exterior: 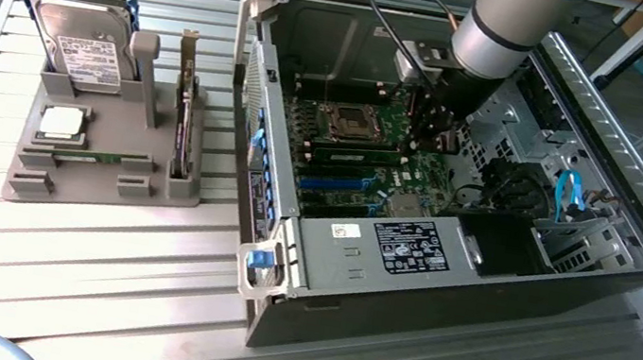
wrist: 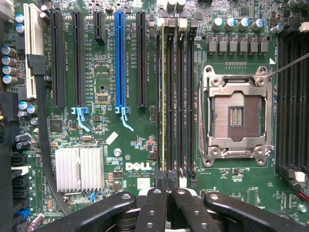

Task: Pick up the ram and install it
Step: 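Press down the ram until it locks into place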

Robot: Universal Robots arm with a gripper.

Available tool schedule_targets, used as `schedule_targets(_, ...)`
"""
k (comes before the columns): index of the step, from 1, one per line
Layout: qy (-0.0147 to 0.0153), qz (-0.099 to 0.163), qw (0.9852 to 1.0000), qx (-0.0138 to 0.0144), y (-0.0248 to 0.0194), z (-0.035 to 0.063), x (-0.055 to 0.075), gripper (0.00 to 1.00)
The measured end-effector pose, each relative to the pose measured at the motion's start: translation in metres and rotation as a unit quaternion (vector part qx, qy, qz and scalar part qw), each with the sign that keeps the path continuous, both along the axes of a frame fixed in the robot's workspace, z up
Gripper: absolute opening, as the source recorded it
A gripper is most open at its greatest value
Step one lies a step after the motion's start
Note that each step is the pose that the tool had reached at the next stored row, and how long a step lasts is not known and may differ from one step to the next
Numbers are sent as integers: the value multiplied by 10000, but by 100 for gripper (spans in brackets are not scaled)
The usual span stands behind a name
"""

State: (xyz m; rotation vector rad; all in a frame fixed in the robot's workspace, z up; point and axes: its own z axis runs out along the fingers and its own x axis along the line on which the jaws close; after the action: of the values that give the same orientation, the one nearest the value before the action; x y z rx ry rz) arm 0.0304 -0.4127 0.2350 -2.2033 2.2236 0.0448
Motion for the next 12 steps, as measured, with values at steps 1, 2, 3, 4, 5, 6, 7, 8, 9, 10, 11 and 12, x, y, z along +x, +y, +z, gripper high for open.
schedule_targets(1,0,0,10000,0,0,-2,0,10)
schedule_targets(2,0,0,10000,0,0,-5,0,10)
schedule_targets(3,0,0,10000,0,0,-7,0,10)
schedule_targets(4,0,0,10000,-1,0,-8,0,10)
schedule_targets(5,0,0,10000,0,0,-9,0,10)
schedule_targets(6,0,0,10000,0,0,-9,0,10)
schedule_targets(7,0,0,10000,0,0,-9,0,10)
schedule_targets(8,0,0,10000,0,0,-11,0,10)
schedule_targets(9,0,0,10000,0,0,-14,0,10)
schedule_targets(10,0,0,10000,0,0,-17,0,10)
schedule_targets(11,0,0,10000,-1,0,-19,0,10)
schedule_targets(12,0,0,10000,-1,0,-21,0,10)
